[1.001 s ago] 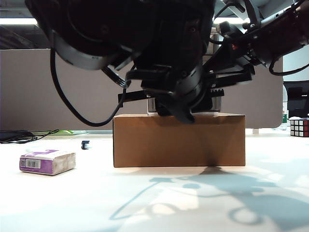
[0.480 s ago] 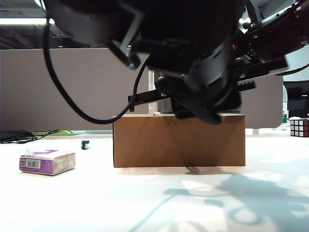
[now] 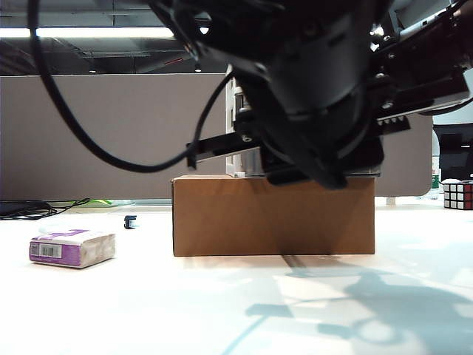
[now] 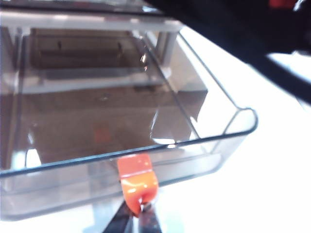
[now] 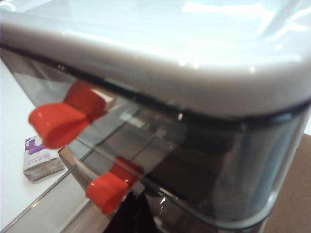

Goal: Open the third layer of the drawer on the table, pick up a pack of napkins on the table and put it in, and finally close the drawer.

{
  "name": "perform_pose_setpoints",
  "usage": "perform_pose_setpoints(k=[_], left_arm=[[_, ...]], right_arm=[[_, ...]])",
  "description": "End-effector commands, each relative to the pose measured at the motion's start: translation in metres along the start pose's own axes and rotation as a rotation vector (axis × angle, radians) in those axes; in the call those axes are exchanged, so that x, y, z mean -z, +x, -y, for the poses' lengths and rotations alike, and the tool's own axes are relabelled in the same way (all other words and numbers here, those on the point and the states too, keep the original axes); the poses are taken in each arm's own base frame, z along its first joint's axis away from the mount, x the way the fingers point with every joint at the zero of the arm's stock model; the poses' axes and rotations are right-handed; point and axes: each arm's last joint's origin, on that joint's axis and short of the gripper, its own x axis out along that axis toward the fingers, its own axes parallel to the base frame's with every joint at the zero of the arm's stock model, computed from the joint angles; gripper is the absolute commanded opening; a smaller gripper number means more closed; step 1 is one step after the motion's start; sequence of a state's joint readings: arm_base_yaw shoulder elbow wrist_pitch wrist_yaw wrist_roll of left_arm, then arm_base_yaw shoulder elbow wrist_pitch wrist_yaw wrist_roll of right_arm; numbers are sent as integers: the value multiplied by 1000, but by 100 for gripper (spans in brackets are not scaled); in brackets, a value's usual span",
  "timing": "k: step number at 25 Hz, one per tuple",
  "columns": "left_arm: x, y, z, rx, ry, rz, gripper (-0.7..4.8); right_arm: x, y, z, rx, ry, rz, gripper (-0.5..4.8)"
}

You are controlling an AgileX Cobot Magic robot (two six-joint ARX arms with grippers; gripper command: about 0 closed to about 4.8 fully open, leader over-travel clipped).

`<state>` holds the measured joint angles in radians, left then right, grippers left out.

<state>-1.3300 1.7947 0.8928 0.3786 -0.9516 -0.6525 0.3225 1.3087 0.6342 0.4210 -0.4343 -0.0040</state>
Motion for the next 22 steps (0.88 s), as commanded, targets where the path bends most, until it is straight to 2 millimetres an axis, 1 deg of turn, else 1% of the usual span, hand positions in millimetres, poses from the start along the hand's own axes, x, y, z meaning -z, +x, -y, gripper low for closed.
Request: perform_pose_setpoints(k=[1,6,7,8,10,12,17,22], left_arm=[[8,-6,-5,-23,40,-62,-6],[9,-13,-4,-55,43,-42,-5],[7,-15,-4,-59,39,-30,3],[6,-16,-3,-55,36,-28,36],[3,-20,-2,-46,32,-19,135],[-2,-22,-1,-41,35,-4,190],[-12,-32,-1,-23,66,-3,194],[-23,-57,-7,-21,149,-30,193]], right_arm=[[-6,0,0,8,-12,34,-6],[-6,0,0,4,-12,34,-6],[-6,0,0,2,-12,34,-6],[-6,0,0,0,-12,34,-6],[-7,0,0,0,-12,35,-6],[-7,0,-1,-12,-14,38,-6],[-12,0,0,-15,-18,48,-6],[-17,-3,-3,-61,-27,63,-6]])
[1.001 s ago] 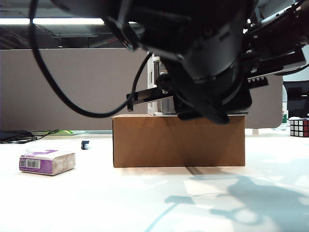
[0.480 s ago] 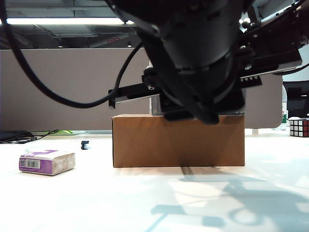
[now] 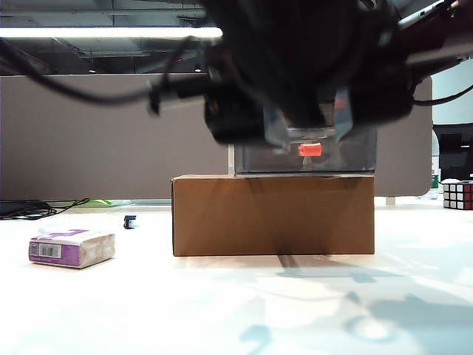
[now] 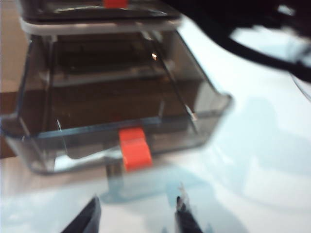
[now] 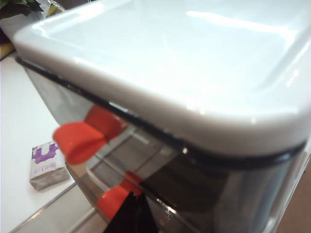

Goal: Open the third layer of the drawer on the table, pick up a pack of napkins on the table and put it in, and finally close the drawer.

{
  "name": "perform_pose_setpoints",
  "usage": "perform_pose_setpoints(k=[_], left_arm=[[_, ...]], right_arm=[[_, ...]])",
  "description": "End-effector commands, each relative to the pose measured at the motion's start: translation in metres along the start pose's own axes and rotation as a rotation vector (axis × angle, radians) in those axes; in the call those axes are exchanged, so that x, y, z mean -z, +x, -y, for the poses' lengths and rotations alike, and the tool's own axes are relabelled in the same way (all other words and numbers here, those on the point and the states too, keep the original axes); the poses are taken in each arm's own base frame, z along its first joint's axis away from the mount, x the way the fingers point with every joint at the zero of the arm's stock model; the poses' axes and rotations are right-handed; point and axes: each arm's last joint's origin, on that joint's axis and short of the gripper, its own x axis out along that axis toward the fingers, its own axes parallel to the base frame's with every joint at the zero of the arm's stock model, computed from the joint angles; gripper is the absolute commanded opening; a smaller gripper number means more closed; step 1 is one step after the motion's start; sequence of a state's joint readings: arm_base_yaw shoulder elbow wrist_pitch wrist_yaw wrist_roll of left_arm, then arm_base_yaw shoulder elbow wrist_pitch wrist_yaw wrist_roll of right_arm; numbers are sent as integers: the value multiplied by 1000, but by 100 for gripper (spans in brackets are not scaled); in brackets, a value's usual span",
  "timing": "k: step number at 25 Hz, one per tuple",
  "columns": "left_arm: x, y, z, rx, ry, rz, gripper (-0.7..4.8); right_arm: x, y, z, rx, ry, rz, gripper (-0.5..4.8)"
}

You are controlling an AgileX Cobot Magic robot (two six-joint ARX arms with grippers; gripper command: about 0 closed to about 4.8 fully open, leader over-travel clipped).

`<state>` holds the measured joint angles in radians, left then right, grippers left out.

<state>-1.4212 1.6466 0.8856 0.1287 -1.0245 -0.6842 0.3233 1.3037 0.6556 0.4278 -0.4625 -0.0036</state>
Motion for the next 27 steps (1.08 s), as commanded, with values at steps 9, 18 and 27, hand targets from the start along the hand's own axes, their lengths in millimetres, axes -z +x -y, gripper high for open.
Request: perform_pose_setpoints(k=[9,18,27], left_arm=[[-52,-78,-116,-54,105,-105,192],[-81,-54,-179,43,200,-351,192],[-83,8,-245,70,295,-563,183]], right_arm=[[-26,-32,-17,-35,-42,37,-6],[-25,-38,-20,-56,0,6,-6],[-24,-40,-21,-64,13,-11,-6]])
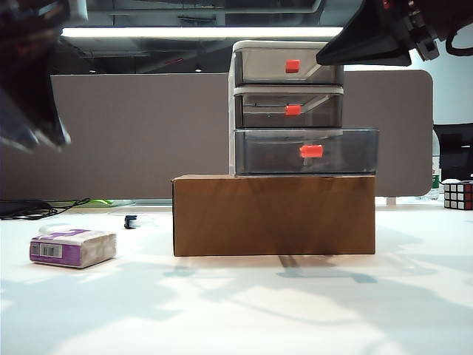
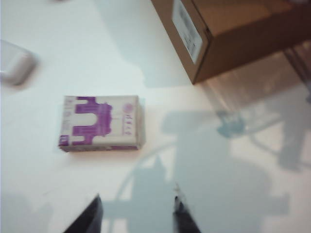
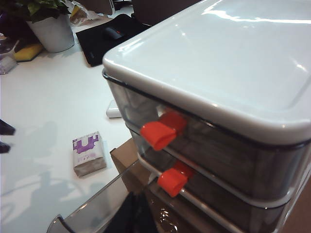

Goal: Open the third layer of the drawer on the table, pick up a pack of napkins on the table and put it in, and finally close the drawer.

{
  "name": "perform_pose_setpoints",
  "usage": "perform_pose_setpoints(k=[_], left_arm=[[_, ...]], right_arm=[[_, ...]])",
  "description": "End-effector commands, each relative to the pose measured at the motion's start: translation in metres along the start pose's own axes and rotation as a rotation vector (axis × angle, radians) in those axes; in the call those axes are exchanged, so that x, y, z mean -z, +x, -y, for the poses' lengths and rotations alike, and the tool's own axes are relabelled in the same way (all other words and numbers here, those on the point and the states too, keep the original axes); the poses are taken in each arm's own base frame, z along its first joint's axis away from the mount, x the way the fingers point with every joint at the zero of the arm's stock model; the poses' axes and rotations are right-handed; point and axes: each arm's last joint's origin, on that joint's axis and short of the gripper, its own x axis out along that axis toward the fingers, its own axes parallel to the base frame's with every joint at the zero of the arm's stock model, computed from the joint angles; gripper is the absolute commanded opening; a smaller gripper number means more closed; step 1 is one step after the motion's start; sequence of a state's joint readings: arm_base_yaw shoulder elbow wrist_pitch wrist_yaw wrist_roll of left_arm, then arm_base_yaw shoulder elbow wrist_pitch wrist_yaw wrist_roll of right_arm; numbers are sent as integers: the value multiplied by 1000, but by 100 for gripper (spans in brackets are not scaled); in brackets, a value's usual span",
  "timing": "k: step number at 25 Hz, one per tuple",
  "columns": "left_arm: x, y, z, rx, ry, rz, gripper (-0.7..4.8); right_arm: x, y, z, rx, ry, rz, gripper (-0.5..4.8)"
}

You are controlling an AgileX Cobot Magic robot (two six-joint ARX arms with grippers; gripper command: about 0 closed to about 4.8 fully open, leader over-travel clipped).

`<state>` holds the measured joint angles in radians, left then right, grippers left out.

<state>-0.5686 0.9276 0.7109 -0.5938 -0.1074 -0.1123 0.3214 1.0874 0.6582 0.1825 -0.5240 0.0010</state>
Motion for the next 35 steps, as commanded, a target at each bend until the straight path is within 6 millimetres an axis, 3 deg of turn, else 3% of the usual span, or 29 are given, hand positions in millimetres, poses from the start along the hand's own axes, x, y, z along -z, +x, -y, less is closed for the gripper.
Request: perform_pose_setpoints(k=[1,2,3,4,6,13,21,23,24,25,29,33,35], left_arm=[[-1,28,-23,-14,86,-107,183],[-2,33,-24,-7,93,-117,183],[-3,45,-25,40,226,-126,185],[-4,57,-24,111,418,-125,226],[-1,70,-23,169,638,-155,326],[-1,73,-29,110,974,-176,334],[-7,80,-47,132,1011,-79,348],[-6,86,-47,154,1073,-77,387],[-3,94,-48,168,1108,-97,452],[-2,103,-49,160,1117,-129,457],[-1,116,-52,123,1167,-152,457],[-12,119,-53,50,1241,-56,456],[-16,121,-55,50,1232,-55,425]], right_arm=[[-3,-1,-1,-5,-1,6,-6],[-3,-1,-1,-5,0,4,-6],[-2,-1,-1,-6,5,-6,-6],[-1,-1,-2,-17,8,-11,-6],[0,-2,-2,-30,14,-19,-6],[2,-2,-2,-38,26,-41,-6],[4,-2,-2,-38,35,-56,-6],[4,-2,-2,-38,35,-56,-6],[4,-2,-2,-38,35,-56,-6],[4,-2,-2,-38,36,-57,-6],[4,-2,-2,-40,34,-59,-6],[4,-2,-2,-42,34,-60,-6],[4,-2,-2,-41,34,-60,-6]])
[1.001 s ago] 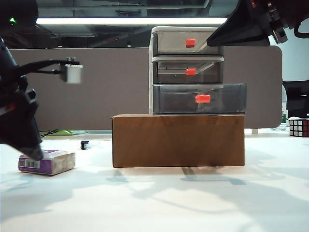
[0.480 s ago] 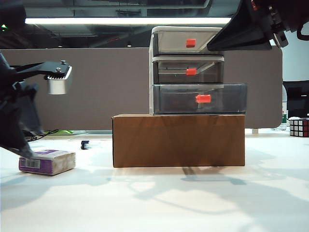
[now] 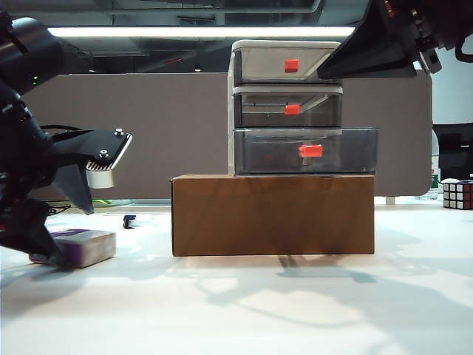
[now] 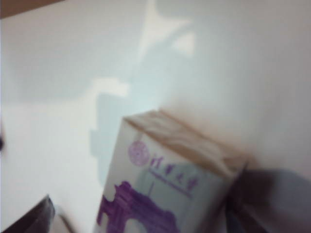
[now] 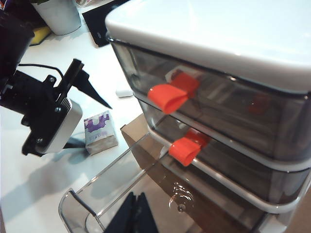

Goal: Open the third layer of the drawer on the table, pick up a pack of napkins on the table and put it in, and finally close the drawer.

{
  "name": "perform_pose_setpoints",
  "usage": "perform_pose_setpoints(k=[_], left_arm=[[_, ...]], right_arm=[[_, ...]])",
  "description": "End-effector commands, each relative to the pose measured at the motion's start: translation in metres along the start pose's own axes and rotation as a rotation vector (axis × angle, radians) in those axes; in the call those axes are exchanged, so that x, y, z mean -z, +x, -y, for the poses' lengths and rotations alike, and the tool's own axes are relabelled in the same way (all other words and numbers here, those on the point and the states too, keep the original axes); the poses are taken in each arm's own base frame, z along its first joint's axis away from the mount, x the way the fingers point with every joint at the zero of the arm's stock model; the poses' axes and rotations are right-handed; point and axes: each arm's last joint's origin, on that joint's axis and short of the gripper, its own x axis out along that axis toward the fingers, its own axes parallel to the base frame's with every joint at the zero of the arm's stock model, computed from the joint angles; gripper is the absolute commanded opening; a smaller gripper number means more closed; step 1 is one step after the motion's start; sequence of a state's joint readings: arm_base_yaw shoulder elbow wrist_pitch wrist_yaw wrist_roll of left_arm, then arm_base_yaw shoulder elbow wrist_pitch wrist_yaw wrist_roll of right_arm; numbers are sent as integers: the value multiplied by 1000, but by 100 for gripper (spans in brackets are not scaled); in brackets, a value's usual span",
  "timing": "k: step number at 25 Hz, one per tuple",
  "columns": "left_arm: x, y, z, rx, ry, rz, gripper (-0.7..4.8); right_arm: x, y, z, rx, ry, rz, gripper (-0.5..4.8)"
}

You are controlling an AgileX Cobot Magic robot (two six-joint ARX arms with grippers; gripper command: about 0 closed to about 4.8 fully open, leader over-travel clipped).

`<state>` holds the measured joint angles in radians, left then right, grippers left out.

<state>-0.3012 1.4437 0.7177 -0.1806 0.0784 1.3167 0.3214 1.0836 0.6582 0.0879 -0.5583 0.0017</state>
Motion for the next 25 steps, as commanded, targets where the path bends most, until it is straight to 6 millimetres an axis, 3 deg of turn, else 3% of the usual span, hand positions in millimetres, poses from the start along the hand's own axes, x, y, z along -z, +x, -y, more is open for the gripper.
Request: perform_pose_setpoints(k=[1,3,17,25], left_arm=[[-1,3,-9,-22,2,6,400],[-1,7,-13,-4,-19,3,361],[-5,26,-26,222,-154,11,362],[-3,27,-40,86,-188,39,361]], right_arm=[[-4,-1,-1,-6,-14,17,-6],[-4,-1,-1,-7,-14,17,-6],[-7,-8,-5,-1,-28,26,-6],[-6,-12,-8,-2,-33,9,-6]])
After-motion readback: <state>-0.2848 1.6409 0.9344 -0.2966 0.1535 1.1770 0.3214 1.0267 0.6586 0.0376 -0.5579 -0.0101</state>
